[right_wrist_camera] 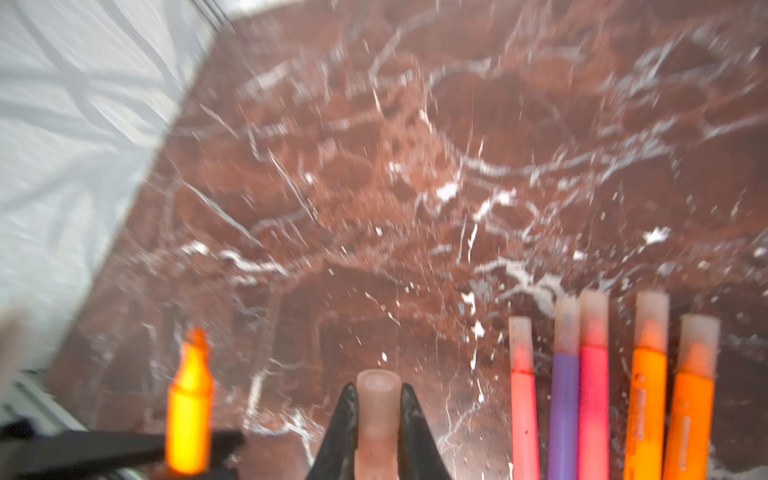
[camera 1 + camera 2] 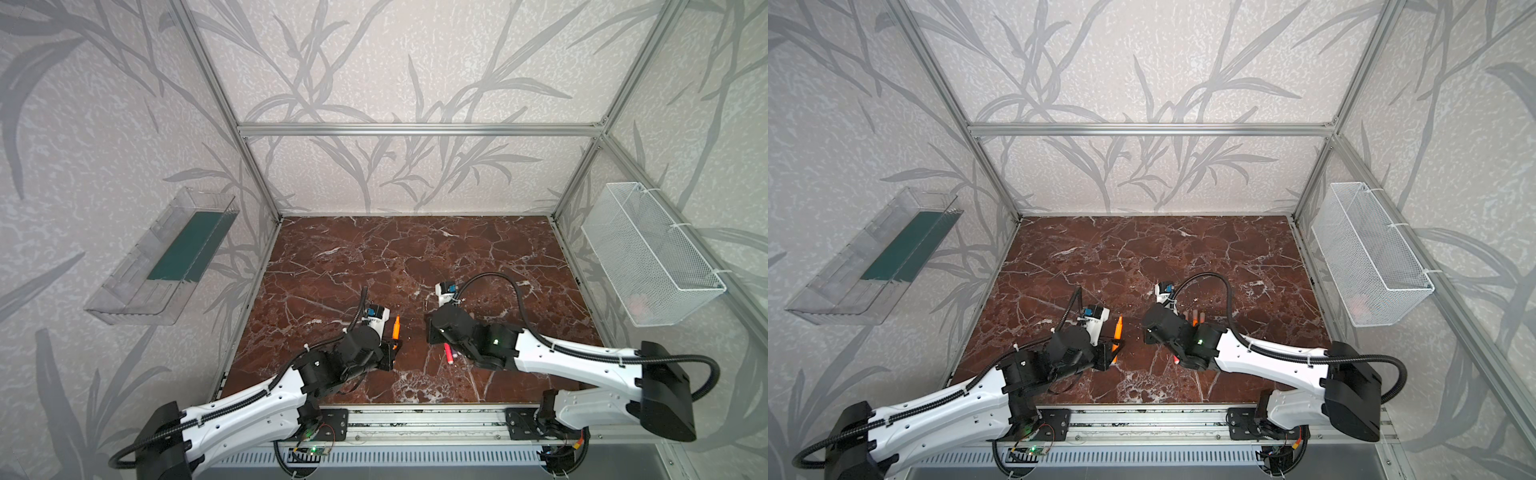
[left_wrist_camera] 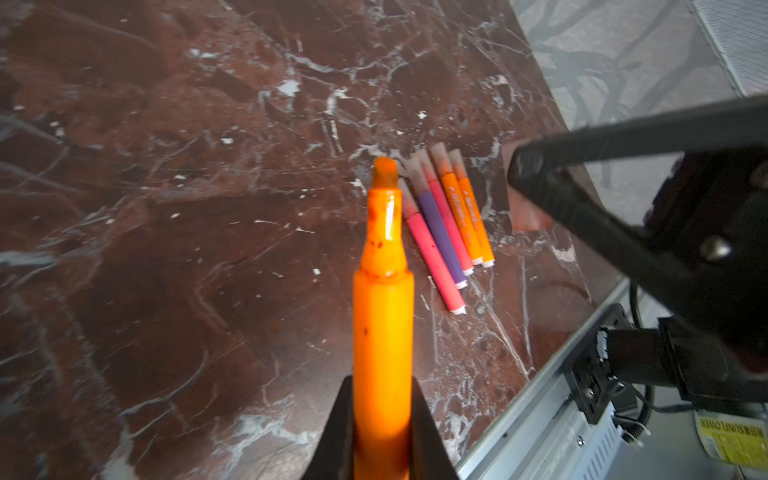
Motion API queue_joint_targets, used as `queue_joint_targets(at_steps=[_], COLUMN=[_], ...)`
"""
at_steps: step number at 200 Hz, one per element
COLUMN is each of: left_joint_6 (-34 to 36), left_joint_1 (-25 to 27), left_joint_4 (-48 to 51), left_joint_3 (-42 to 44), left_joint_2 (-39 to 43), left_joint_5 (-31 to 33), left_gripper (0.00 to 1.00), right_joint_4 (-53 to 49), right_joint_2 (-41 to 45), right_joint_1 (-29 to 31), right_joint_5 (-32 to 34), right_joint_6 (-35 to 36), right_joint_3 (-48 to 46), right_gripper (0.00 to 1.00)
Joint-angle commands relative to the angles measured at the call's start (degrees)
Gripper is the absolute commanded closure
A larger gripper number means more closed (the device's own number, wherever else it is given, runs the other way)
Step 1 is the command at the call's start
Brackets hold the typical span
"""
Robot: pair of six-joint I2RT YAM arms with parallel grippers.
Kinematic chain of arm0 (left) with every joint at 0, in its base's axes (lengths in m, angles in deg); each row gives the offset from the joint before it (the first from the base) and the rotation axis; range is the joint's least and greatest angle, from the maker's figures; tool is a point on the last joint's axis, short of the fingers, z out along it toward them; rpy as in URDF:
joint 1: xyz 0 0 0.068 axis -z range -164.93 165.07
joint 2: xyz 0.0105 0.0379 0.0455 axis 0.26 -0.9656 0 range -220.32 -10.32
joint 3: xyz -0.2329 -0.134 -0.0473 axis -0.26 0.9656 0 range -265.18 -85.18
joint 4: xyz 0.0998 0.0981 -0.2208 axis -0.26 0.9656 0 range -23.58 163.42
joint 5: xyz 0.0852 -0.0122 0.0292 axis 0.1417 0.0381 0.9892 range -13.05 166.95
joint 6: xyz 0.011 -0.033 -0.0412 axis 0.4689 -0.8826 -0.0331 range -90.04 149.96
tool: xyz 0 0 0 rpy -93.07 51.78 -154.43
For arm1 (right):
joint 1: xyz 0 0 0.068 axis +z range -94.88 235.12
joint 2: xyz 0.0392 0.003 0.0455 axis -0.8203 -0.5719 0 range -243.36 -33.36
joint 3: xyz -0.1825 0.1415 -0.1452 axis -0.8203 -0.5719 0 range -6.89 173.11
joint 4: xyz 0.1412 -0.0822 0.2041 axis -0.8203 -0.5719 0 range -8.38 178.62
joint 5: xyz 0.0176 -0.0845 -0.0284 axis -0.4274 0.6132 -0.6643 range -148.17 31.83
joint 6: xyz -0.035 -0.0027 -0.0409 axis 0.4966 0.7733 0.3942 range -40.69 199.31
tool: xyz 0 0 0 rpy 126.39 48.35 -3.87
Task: Insert the pens into the pen caps
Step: 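Bring the pale pink cap over the orange marker tip with the right gripper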
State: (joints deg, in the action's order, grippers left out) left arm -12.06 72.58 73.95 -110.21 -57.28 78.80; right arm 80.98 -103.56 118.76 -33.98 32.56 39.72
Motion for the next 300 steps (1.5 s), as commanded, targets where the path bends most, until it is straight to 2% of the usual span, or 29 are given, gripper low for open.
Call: queue_joint_targets(at_steps=[1,28,65,177,229,300], left_joint_6=[0.98,0.89,1.06,0.89,1.05,0.98], left_joint_1=[2.03,4.06,4.78,4.87,4.84,4.83], left_joint_4=[-8.05,-13.62,-14.94,-12.05,-10.51,-11.79], left_joint_3=[-1.79,-1.42,-1.92,-3.35,-3.89,-3.69], left_joint_2=[-0.61,-1.55,-2.49,-0.58,-0.15,-0.98], left_joint_5=[1.80,1.43,2.02,2.67,3.78,2.72], left_gripper=[1.00,1.00,1.00,1.00,1.00,1.00], right_joint_4=[9.49,19.36,26.43,29.35,29.78,31.49], right_joint_2=[5.51,9.15,7.32,2.04,2.56,1.61], right_joint_1=[0.00,0.00,0.02,0.01,-0.09,-1.41], right_joint_5=[3.06,2.27,-0.68,-3.19,-3.41,-1.22], right_joint_6=[3.07,3.51,2.34,0.58,0.57,2.49], right_joint_3=[-3.30,-6.43,-6.62,-4.90,-5.54,-4.34], right_gripper=[0.88,0.88,0.90,0.91,0.91,0.92])
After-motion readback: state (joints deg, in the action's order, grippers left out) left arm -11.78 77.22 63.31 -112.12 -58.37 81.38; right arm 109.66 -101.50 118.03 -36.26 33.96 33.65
